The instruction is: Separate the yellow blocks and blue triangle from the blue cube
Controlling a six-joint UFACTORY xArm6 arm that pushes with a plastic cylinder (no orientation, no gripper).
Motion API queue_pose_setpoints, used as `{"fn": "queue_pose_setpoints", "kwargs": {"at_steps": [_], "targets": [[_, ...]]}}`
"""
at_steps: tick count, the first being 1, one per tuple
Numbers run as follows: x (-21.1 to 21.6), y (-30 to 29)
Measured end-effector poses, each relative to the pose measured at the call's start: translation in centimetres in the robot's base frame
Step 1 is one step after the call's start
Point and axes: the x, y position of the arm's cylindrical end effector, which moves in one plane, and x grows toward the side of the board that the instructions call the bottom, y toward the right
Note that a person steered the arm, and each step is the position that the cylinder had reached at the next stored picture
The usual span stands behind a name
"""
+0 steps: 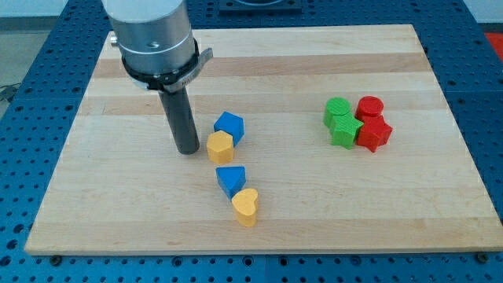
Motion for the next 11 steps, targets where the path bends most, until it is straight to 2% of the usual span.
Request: {"fn": "queue_pose_setpoints", "kwargs": {"at_steps": [1,2,6,11], "targets": [[-1.9,2.3],[-1.7,2.9],[2.4,8.0],[4.1,9.0]]}}
